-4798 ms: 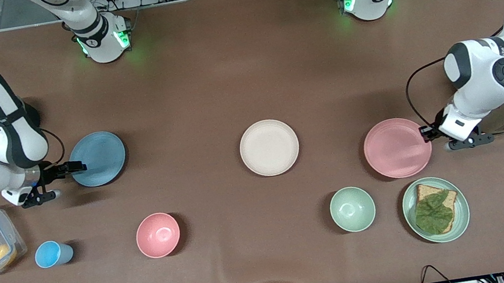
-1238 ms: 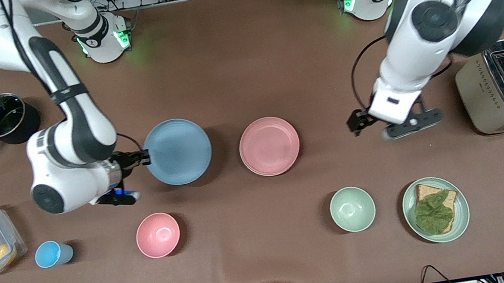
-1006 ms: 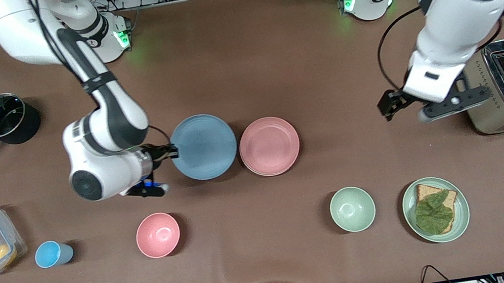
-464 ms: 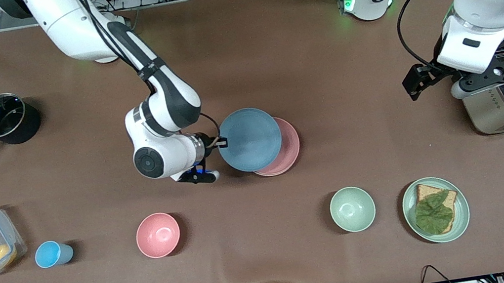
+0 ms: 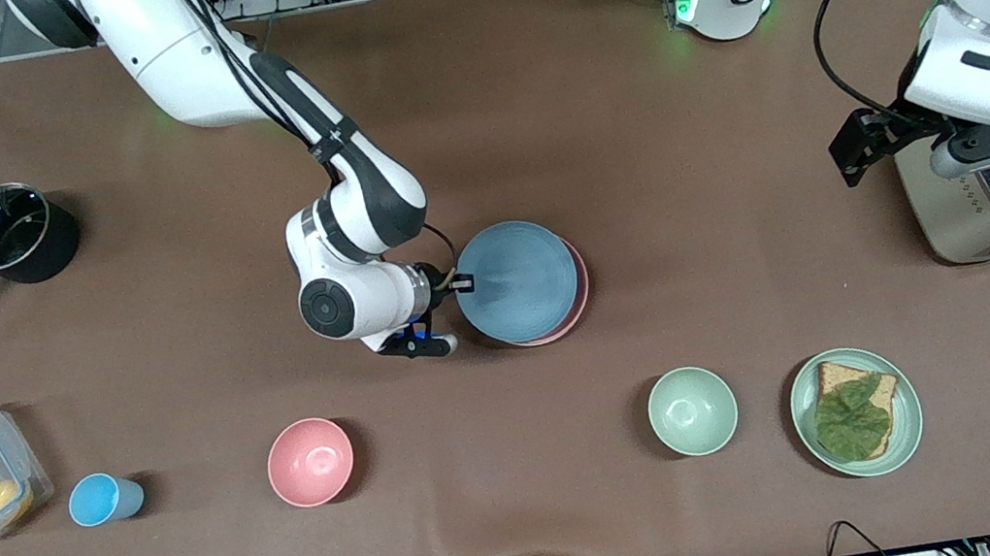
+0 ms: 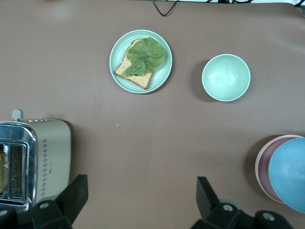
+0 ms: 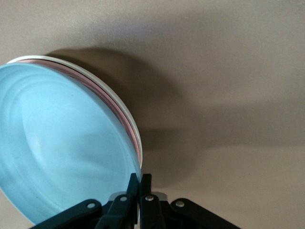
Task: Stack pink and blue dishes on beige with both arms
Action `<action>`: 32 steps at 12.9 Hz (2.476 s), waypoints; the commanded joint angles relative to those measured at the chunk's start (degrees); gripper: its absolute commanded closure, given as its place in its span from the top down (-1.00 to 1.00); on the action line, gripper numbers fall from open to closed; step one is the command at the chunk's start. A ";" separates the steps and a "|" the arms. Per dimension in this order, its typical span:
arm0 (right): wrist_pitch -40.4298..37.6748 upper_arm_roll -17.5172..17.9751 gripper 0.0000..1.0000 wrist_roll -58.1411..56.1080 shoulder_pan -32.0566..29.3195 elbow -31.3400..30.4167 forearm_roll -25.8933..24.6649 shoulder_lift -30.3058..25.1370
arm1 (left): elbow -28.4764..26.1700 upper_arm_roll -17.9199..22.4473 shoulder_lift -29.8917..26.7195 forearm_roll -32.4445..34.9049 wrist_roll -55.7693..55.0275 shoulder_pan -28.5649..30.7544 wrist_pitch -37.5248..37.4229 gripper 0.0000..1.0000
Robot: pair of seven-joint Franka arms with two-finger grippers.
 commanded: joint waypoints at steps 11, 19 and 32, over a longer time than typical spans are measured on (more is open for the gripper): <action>1.40 -0.88 1.00 0.19 0.69 3.23 3.99 0.69 | -1.86 20.26 -2.57 -6.19 8.45 -15.21 -1.86 1.00; -16.17 -2.63 1.00 -0.25 -11.34 5.08 -5.21 -6.33 | -1.78 19.73 -2.57 -6.19 8.36 -14.42 -1.86 1.00; -26.47 -3.25 1.00 -13.35 -28.50 -4.39 -30.73 -30.30 | -1.16 20.08 -2.22 -6.18 8.98 -14.25 -3.09 1.00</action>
